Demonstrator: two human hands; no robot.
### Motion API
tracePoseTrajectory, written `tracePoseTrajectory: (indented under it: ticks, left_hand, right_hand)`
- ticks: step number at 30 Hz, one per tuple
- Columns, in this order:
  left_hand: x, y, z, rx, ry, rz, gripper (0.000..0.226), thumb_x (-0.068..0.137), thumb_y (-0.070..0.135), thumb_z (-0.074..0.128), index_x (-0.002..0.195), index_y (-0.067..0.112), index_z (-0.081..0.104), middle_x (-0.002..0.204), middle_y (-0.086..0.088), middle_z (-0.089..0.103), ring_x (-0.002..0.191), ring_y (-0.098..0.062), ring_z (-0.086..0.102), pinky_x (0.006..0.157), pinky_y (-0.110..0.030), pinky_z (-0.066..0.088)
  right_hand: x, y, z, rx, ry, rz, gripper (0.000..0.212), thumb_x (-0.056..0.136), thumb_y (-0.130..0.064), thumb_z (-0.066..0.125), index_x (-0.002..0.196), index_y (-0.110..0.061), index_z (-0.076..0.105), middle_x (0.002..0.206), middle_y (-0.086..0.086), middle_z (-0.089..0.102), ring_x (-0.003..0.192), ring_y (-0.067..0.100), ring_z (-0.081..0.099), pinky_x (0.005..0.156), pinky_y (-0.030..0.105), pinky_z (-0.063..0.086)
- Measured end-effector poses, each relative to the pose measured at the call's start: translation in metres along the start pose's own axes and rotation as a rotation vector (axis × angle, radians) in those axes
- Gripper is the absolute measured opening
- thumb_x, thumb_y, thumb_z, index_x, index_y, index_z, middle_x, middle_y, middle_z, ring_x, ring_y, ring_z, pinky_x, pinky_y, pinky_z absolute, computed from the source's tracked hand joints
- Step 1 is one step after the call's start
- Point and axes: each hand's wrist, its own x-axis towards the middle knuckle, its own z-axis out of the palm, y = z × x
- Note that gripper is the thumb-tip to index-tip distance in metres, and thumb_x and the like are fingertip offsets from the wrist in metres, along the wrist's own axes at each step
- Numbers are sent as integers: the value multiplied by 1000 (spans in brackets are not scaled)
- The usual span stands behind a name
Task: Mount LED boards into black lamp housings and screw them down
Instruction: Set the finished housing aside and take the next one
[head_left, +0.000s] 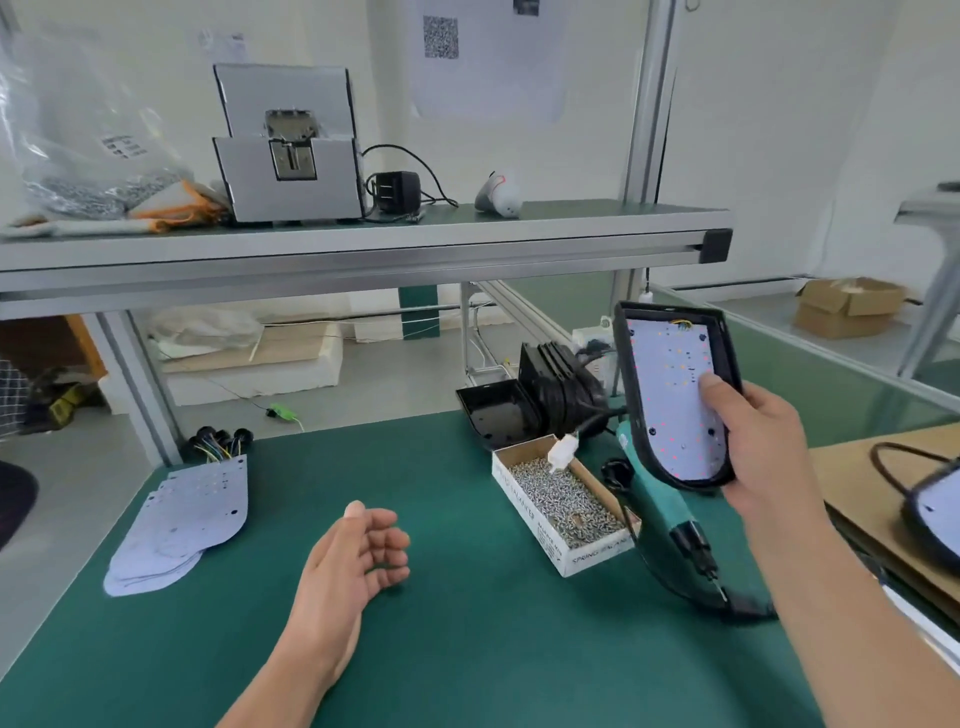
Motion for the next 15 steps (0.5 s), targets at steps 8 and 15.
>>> tracePoseTrajectory:
  ticks: [8, 15]
  left_hand:
    - [3, -2, 1, 17, -5, 7, 52, 113, 44, 43, 117, -2, 67, 92, -19, 74, 78, -27, 69, 77, -48, 57]
    - [6, -4, 1, 18, -1, 7, 52, 114, 42, 41, 116, -3, 66, 89, -18, 74, 72, -25, 69, 75, -47, 56]
  right_hand:
    - [34, -7, -88, -155, 221, -58, 18, 102, -25, 67, 90, -16, 77, 93, -1, 77, 87, 24, 69, 81, 42, 54]
    - [48, 1, -139, -305, 388, -16, 22, 92, -35, 65, 79, -17, 61, 78, 7, 55, 77, 23, 48, 75, 41, 36]
